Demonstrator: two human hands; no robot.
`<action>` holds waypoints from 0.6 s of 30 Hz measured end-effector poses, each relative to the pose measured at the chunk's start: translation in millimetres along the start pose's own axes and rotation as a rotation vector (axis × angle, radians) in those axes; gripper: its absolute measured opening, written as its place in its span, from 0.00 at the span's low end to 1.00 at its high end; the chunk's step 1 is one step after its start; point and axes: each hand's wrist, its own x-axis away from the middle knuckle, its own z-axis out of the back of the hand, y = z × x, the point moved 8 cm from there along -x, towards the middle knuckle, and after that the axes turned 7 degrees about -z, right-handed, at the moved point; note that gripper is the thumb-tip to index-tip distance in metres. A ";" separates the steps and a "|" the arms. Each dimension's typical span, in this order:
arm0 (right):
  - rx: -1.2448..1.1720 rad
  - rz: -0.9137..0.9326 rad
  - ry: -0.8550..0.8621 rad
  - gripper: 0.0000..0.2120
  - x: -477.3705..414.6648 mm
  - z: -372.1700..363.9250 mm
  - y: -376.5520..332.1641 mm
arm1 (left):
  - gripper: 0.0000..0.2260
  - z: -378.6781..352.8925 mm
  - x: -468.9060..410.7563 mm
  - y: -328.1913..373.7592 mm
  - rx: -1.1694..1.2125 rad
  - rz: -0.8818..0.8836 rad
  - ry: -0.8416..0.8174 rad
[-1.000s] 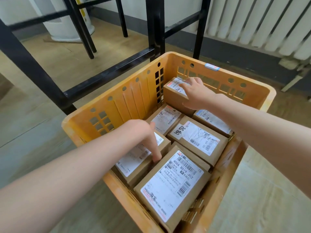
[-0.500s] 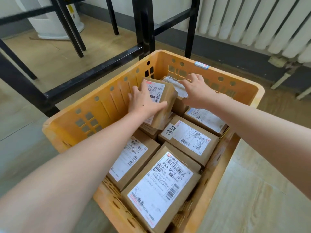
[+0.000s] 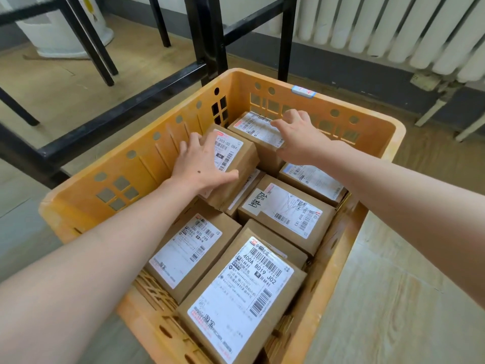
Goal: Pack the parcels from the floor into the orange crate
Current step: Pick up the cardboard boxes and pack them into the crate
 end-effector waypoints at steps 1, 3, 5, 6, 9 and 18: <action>0.005 0.003 -0.002 0.31 -0.1 -0.4 -1.6 | 0.44 -1.4 -0.6 1.0 -0.008 0.012 -0.019; 0.003 -0.004 -0.002 0.31 -0.4 0.1 -4.2 | 0.43 -6.5 -2.0 8.8 -0.022 0.019 -0.066; -0.001 -0.008 -0.010 0.31 -0.3 -0.4 -7.9 | 0.41 -13.7 -1.0 18.5 -0.059 -0.003 -0.113; 0.001 -0.006 -0.015 0.31 -0.3 -1.0 -10.1 | 0.41 -16.4 0.0 21.5 -0.076 -0.015 -0.131; 0.003 0.004 -0.020 0.31 0.5 -3.5 -15.9 | 0.44 -18.7 2.1 22.5 -0.114 -0.054 -0.185; 0.027 0.016 -0.027 0.31 3.6 -1.0 -31.2 | 0.47 -23.2 14.1 15.5 -0.026 -0.141 -0.336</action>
